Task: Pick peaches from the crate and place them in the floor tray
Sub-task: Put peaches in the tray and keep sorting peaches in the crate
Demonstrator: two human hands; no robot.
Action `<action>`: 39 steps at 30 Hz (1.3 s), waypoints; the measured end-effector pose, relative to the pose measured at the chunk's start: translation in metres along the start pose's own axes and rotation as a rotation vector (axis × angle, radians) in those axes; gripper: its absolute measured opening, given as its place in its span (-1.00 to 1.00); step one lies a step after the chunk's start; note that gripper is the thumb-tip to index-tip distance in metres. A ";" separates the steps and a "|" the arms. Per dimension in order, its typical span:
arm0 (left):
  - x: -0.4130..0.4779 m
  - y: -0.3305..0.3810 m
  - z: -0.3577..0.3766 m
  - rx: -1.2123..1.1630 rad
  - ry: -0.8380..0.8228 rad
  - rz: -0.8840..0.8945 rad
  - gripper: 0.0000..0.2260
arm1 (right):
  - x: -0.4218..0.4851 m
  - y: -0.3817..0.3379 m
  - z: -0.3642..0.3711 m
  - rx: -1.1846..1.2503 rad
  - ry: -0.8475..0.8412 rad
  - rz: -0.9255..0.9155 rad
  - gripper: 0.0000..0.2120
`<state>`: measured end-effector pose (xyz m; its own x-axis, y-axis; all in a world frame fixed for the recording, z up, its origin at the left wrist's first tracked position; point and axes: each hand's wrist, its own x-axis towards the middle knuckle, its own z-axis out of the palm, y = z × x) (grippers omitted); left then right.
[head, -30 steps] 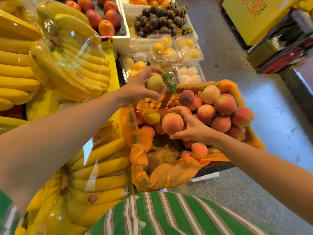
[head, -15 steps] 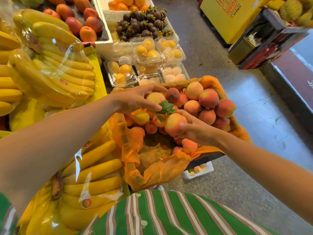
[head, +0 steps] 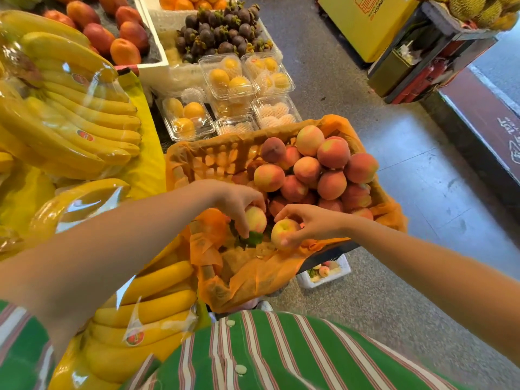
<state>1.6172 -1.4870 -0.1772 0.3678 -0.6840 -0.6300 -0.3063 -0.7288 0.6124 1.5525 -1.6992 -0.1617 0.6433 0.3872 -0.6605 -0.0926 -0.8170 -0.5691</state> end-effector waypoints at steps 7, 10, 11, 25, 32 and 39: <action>0.042 -0.005 0.027 0.172 -0.139 -0.103 -0.32 | 0.006 0.016 -0.011 -0.066 0.015 0.002 -0.49; 0.059 -0.003 0.032 0.236 -0.171 -0.080 -0.31 | 0.006 0.022 -0.015 -0.110 -0.018 -0.010 -0.49; 0.065 -0.002 0.035 0.252 -0.195 -0.066 -0.31 | 0.006 0.023 -0.015 -0.106 -0.030 -0.016 -0.49; 0.095 -0.003 0.049 0.295 -0.285 -0.055 -0.41 | 0.007 0.039 -0.018 -0.095 -0.063 -0.043 -0.51; 0.029 -0.013 -0.030 0.235 0.086 0.013 -0.79 | 0.033 0.021 -0.008 -0.283 -0.096 -0.131 -0.48; -0.034 -0.059 -0.041 0.355 0.773 0.204 -0.88 | 0.059 0.005 0.007 -0.618 -0.224 -0.134 -0.52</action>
<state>1.6587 -1.4195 -0.1717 0.7289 -0.6824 0.0546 -0.6390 -0.6496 0.4120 1.5848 -1.6780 -0.2067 0.4399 0.5270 -0.7272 0.4718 -0.8246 -0.3122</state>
